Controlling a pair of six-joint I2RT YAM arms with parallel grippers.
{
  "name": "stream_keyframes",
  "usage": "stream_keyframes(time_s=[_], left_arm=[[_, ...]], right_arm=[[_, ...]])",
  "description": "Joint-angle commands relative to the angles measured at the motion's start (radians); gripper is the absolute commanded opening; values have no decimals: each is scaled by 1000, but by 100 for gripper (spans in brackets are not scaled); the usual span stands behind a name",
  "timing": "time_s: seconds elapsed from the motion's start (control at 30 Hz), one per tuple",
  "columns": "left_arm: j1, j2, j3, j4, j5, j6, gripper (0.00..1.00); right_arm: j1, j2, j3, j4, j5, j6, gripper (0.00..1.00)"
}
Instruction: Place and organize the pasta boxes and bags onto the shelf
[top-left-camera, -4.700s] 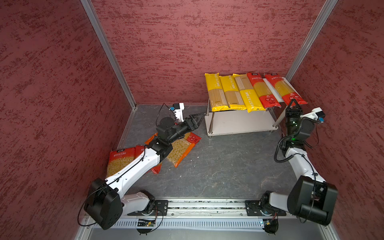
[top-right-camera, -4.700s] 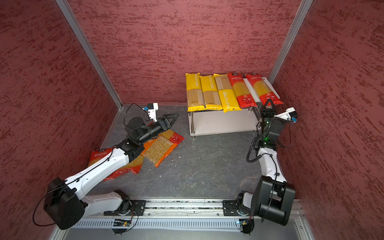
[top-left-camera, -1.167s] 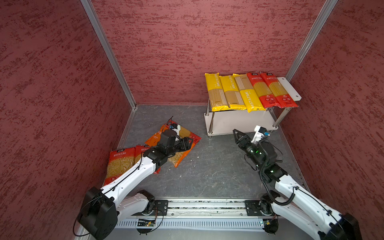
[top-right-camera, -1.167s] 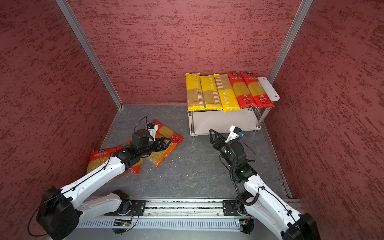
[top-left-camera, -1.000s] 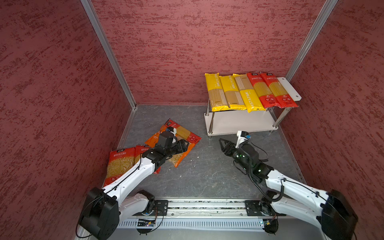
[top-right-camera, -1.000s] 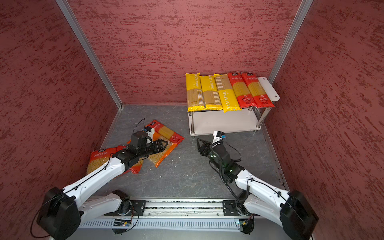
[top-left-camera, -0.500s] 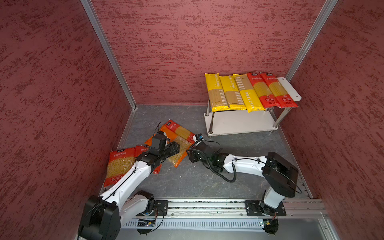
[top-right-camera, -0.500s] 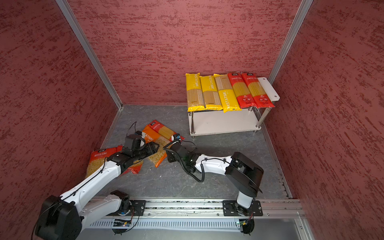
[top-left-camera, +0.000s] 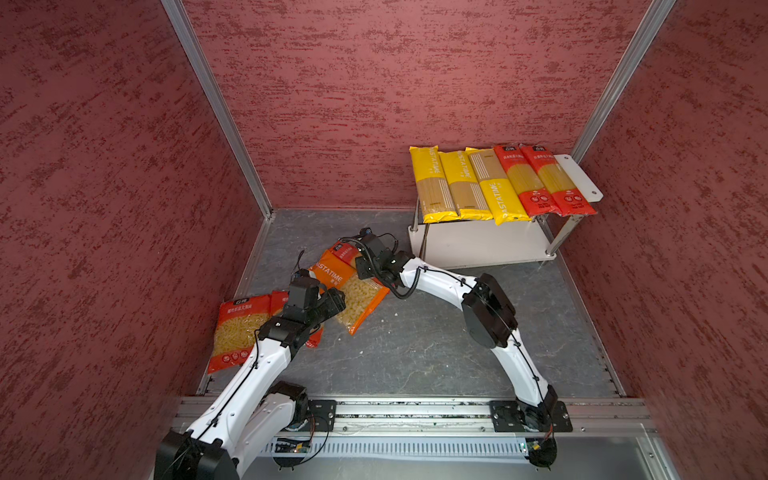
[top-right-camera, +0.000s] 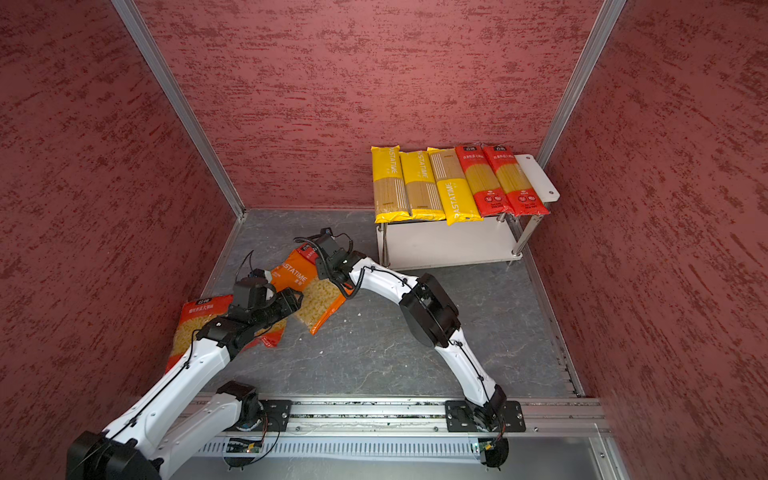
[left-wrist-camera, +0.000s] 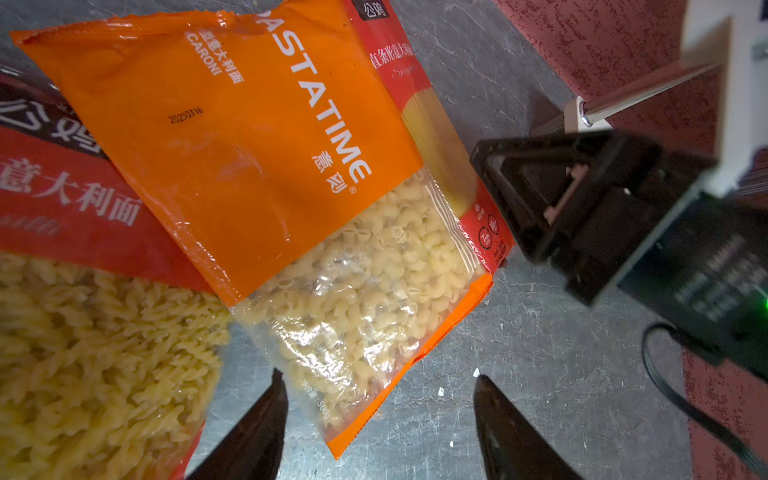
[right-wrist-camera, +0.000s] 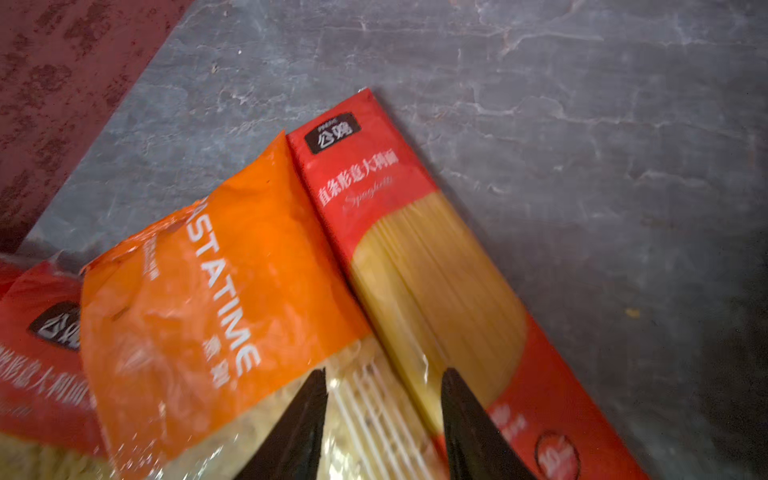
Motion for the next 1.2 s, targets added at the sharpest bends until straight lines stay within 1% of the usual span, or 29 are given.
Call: stream_keyframes(time_s=[0.0,0.1,0.23,0.3,0.47,0.53,0.73,0.87,0.93,1.0,1.07,1.17], left_arm=[[8,-31,-1,-9,19,-6,70],[9,-37,-8,-8,24,-11,70],[7,-31,-11,4,42,-20,70],[7,-26,-12,16,47,-22,70],[7,2,7,33,58,-6,70],[7,8,13,36,61,1,70],[7,26,17,51,77,2,70],[4,36,10,69,85,-2,70],[1,45,8,83,91,-2,70],[-2,57,10,87,94,-2,70],[-7,67,14,90,96,0,70],[-11,70,8,101,96,0,70]], right_arm=[[-15,99,139,-213,4,-71,45],[-26,152,219,-263,2,-85,45],[-37,149,177,-278,-11,-86,44],[-37,122,108,-263,-19,-88,43],[-38,-13,-192,-138,-61,-85,42],[-41,-49,-279,-114,-70,-75,42],[-41,-143,-472,-94,-75,-61,41],[-40,-204,-569,-64,-69,-36,39],[-40,-248,-601,-44,-75,-15,39],[-39,-293,-620,-28,-79,32,41],[-36,-353,-662,20,-100,96,41],[-33,-449,-763,109,-97,239,42]])
